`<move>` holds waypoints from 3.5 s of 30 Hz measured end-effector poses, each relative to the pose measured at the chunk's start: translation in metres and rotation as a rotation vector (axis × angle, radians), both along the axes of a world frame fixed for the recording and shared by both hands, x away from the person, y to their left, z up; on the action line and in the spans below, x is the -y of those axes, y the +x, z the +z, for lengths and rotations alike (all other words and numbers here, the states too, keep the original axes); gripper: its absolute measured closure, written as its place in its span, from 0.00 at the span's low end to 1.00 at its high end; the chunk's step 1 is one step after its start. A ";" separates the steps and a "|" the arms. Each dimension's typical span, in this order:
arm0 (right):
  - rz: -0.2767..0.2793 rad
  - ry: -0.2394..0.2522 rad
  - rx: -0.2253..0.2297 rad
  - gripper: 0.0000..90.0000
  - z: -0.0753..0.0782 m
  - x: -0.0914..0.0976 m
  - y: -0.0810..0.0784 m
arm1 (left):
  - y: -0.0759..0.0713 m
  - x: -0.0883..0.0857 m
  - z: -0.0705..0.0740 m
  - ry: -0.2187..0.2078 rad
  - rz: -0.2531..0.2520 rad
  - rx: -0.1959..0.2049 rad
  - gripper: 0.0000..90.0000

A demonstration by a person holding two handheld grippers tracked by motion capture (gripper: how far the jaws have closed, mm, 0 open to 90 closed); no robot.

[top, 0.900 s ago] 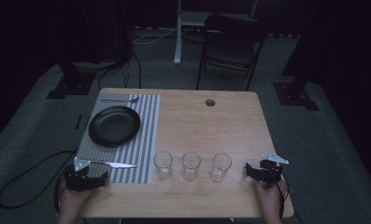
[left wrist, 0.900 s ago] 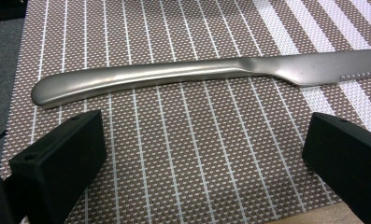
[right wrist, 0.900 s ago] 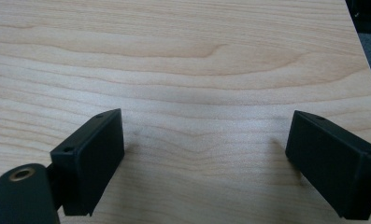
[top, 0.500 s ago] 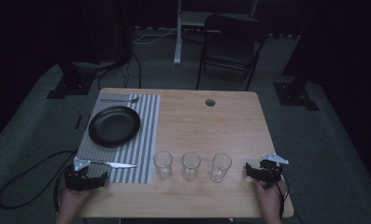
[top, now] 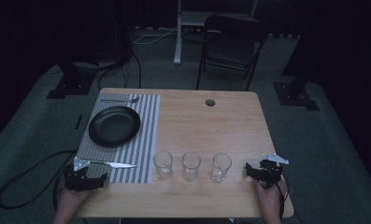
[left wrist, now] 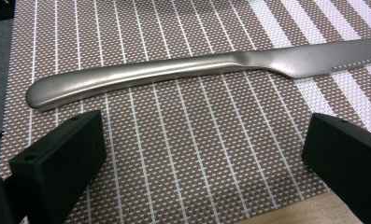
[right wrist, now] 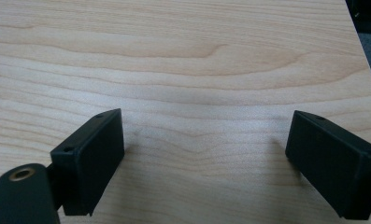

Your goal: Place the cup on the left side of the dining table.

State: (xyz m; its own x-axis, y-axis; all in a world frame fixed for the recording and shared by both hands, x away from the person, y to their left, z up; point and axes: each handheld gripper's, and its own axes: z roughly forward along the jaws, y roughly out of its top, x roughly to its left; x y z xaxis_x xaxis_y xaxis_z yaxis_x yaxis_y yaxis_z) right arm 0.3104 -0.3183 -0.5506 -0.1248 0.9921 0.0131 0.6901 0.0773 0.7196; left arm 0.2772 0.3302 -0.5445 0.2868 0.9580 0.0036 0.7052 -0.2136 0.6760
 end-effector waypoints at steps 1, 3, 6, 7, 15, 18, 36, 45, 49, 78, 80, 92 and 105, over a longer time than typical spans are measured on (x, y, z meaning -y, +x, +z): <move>0.000 0.000 0.000 0.12 0.000 0.000 0.000 | -0.001 -0.001 0.000 -0.013 -0.015 0.002 0.00; 0.000 0.000 0.000 0.12 0.000 0.000 0.000 | -0.002 0.001 0.000 -0.002 -0.027 0.008 0.00; 0.000 0.000 0.000 0.12 0.000 0.000 0.000 | -0.003 0.003 0.001 0.005 -0.046 0.007 0.00; 0.000 0.000 0.000 0.12 0.000 0.000 0.000 | -0.003 0.003 0.001 0.001 -0.050 0.007 0.00; 0.000 0.000 0.000 0.12 0.000 0.000 0.000 | -0.006 0.005 0.001 0.002 -0.079 0.006 0.00; 0.000 0.000 0.000 0.12 0.000 0.000 0.000 | -0.008 0.007 0.002 0.006 -0.099 0.008 0.00; 0.000 0.000 0.000 0.12 0.000 0.000 0.000 | -0.011 0.032 0.006 -0.002 -0.222 0.000 0.00; 0.000 0.000 0.000 0.12 0.000 0.000 0.000 | -0.011 0.050 0.011 -0.026 -0.289 0.011 0.00; 0.000 0.000 0.000 0.12 0.000 0.000 0.000 | -0.010 0.054 0.011 -0.032 -0.310 0.006 0.00; 0.000 0.000 0.000 0.12 0.000 0.000 0.000 | -0.002 0.118 0.015 -0.057 -0.504 -0.001 0.02; 0.000 0.000 0.000 0.12 0.000 0.000 0.000 | -0.002 0.126 0.014 -0.057 -0.518 0.000 0.02; 0.000 0.000 0.000 0.12 0.000 0.000 0.000 | 0.004 0.148 0.016 -0.091 -0.554 0.025 0.02; 0.000 0.000 0.000 0.12 0.000 0.000 0.000 | 0.010 0.166 0.018 -0.124 -0.563 0.062 0.02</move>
